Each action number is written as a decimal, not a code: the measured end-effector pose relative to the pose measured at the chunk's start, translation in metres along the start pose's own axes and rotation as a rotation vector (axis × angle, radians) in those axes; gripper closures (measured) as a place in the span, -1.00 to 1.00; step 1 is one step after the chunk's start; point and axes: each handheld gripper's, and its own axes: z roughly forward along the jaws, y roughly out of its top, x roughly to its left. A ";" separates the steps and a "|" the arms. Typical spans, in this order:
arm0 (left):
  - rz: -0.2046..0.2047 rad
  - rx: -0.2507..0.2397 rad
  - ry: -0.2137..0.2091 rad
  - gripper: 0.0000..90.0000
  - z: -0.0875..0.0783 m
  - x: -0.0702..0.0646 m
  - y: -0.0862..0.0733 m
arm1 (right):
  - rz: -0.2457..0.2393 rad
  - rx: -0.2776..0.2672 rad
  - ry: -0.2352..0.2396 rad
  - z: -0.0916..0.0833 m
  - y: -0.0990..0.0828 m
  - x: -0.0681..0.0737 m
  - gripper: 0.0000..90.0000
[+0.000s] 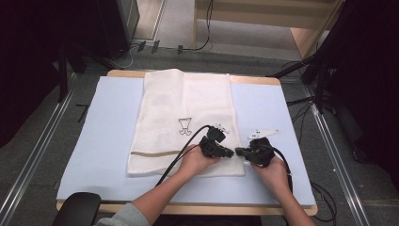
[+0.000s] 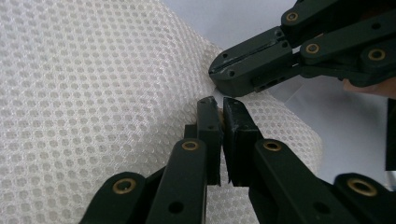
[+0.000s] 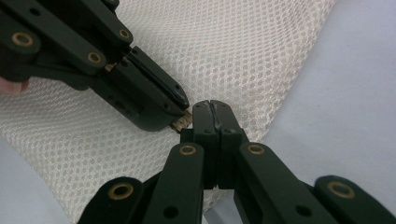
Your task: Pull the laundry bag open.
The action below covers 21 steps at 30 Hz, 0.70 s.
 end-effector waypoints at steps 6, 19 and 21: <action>-0.029 0.006 -0.025 0.96 -0.001 0.004 0.001 | -0.036 -0.035 0.009 0.000 -0.005 -0.001 1.00; -0.066 0.030 -0.065 0.98 -0.011 0.011 -0.003 | -0.061 -0.040 0.008 0.001 -0.007 0.000 1.00; -0.076 0.025 -0.065 0.98 -0.010 0.012 -0.003 | -0.059 -0.041 0.011 0.001 -0.007 -0.001 1.00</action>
